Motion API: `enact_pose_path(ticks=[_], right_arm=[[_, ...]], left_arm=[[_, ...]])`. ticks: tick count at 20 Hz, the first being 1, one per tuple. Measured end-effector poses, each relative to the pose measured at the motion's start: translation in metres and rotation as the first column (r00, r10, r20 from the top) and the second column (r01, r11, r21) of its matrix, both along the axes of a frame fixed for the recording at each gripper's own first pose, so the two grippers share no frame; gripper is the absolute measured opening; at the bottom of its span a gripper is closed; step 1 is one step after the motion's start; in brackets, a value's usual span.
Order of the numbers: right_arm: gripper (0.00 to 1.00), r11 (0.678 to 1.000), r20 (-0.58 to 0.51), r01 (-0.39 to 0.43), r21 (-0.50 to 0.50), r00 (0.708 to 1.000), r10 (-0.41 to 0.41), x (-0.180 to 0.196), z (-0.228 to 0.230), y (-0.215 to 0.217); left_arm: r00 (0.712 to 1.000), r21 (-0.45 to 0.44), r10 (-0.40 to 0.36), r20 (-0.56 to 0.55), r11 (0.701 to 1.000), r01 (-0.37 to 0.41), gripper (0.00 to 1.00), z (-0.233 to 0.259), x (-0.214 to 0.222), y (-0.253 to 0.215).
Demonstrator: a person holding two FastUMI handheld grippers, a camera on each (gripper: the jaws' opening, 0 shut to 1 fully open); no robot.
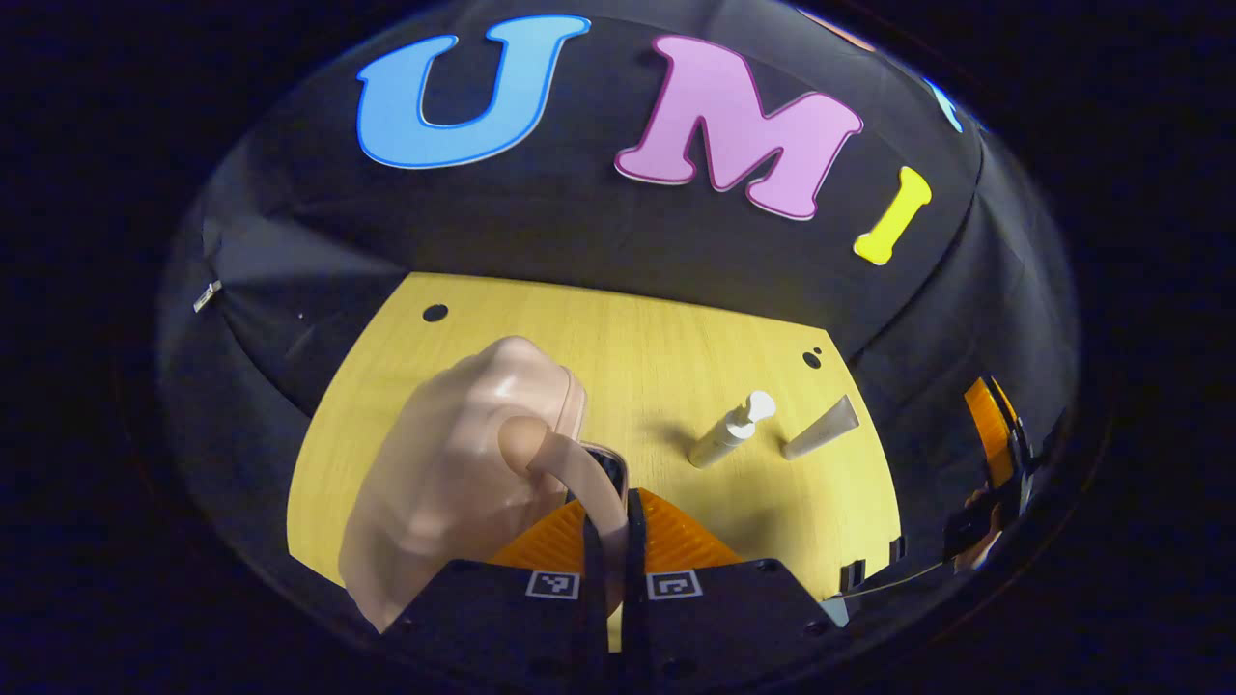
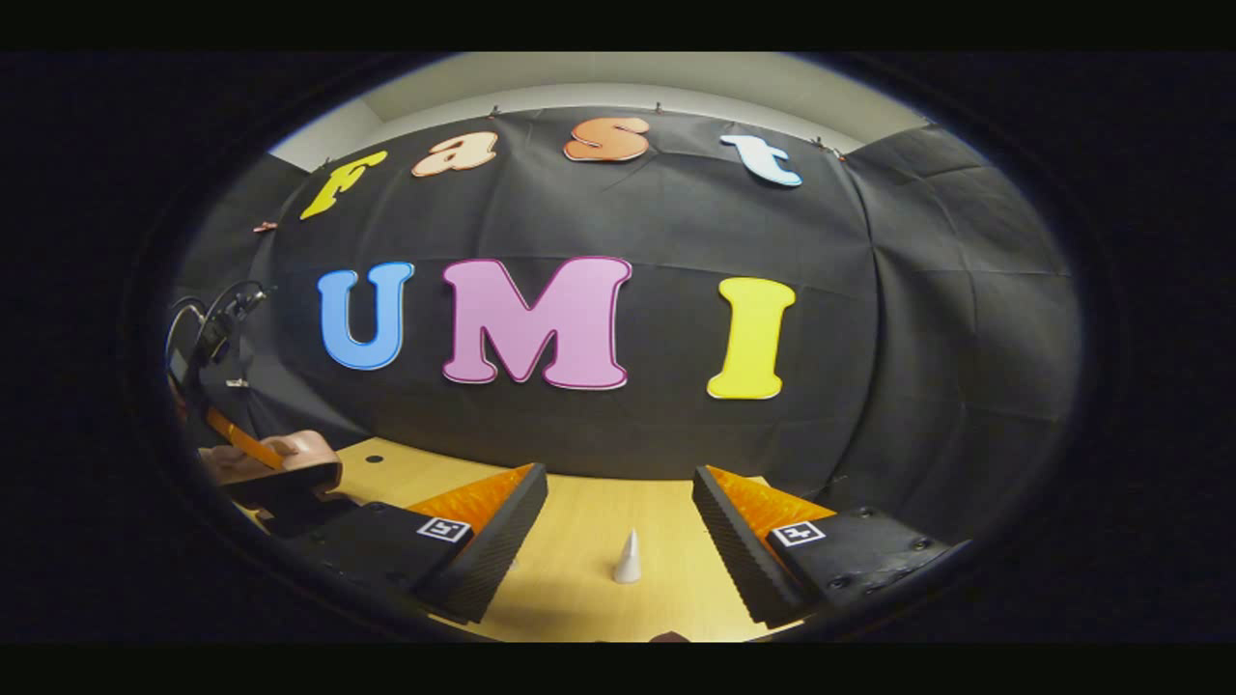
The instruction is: First open the suitcase, pack the skin care products into it, and then close the suitcase.
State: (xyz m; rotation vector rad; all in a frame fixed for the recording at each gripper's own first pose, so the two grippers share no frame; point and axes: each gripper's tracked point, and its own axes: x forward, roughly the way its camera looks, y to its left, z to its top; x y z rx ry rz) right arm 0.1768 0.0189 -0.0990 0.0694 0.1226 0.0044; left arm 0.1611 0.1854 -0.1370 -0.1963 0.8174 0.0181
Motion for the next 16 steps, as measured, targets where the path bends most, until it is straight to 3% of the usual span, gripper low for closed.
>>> enact_pose_path(ticks=[4,9,14,16], right_arm=[[0.96,1.0,0.032,-0.022,-0.015,0.999,0.022,0.002,0.019,0.032],[0.96,0.999,0.042,-0.032,-0.034,0.999,0.033,-0.002,0.029,0.058],[0.96,0.997,-0.032,0.021,-0.068,0.999,-0.023,-0.015,0.023,0.064],[0.96,0.995,-0.075,0.049,-0.092,0.996,-0.056,-0.02,0.017,0.066]], left_arm=[[0.99,0.001,0.095,0.107,0.995,-0.096,0.1,0.033,0.002,0.085],[0.956,0.074,0.214,0.201,0.97,-0.233,0.11,0.031,0.0,0.212],[0.927,0.114,0.289,0.239,0.94,-0.322,0.11,-0.039,-0.002,0.338],[0.921,0.029,0.33,0.205,0.939,-0.343,0.11,-0.082,-0.005,0.371]])
